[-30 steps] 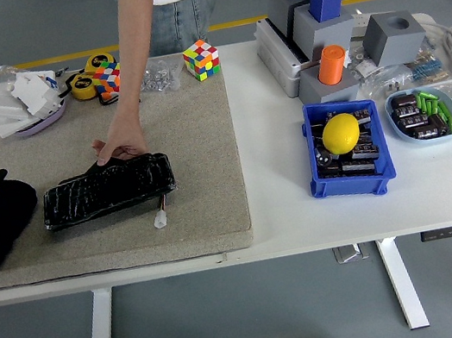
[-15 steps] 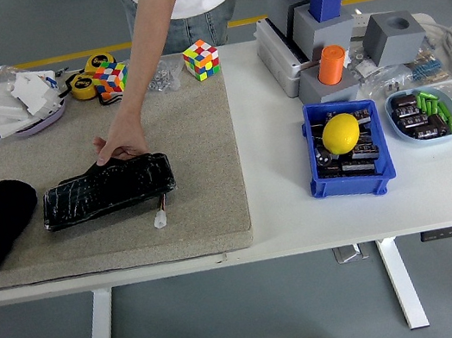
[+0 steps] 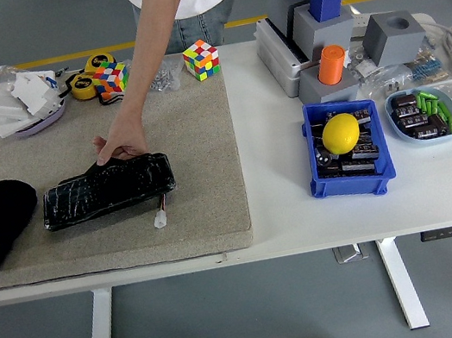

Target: Pick the rag up,wipe the panel,place it on the desk

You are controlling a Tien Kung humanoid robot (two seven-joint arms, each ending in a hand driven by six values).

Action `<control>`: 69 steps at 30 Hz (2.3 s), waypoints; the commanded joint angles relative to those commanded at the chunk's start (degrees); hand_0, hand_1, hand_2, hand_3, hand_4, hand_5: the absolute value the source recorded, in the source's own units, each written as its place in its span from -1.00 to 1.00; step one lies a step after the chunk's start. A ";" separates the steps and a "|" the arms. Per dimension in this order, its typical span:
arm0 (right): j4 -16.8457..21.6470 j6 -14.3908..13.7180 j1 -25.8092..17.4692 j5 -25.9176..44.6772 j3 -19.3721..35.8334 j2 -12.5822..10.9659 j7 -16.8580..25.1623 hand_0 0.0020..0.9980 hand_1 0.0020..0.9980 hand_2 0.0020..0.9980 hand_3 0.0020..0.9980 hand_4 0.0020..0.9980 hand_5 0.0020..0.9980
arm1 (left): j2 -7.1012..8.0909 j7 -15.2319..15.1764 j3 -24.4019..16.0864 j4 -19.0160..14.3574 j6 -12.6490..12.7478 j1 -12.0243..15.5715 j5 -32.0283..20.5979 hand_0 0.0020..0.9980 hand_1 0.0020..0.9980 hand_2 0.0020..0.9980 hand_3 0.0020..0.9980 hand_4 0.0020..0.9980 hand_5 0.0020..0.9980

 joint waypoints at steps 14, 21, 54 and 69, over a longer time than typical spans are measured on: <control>0.29 -0.06 1.01 0.71 -2.75 -0.79 0.21 0.49 0.26 0.38 0.19 0.93 0.16 | 3.05 0.94 0.90 -5.22 -0.65 1.85 -5.62 -0.22 0.19 0.29 0.49 0.89 0.06; 0.00 -0.15 0.75 -0.23 -1.62 1.32 0.56 0.49 0.27 0.38 0.19 0.93 0.16 | 1.19 -5.35 -2.54 -5.98 -0.99 2.74 -18.83 -0.20 0.20 0.30 0.49 0.88 0.10; 0.49 -0.54 0.89 -0.19 -6.39 2.38 1.05 0.50 0.27 0.38 0.19 0.93 0.16 | 20.36 -7.74 -2.32 -13.15 -0.98 7.84 -43.29 -0.08 0.27 0.29 0.39 0.79 -0.02; 0.66 -0.73 1.96 -0.48 -6.42 2.45 1.36 0.50 0.27 0.38 0.19 0.93 0.16 | 19.47 -2.58 -3.39 -13.04 -2.41 5.73 -22.67 -0.07 0.28 0.27 0.39 0.78 -0.04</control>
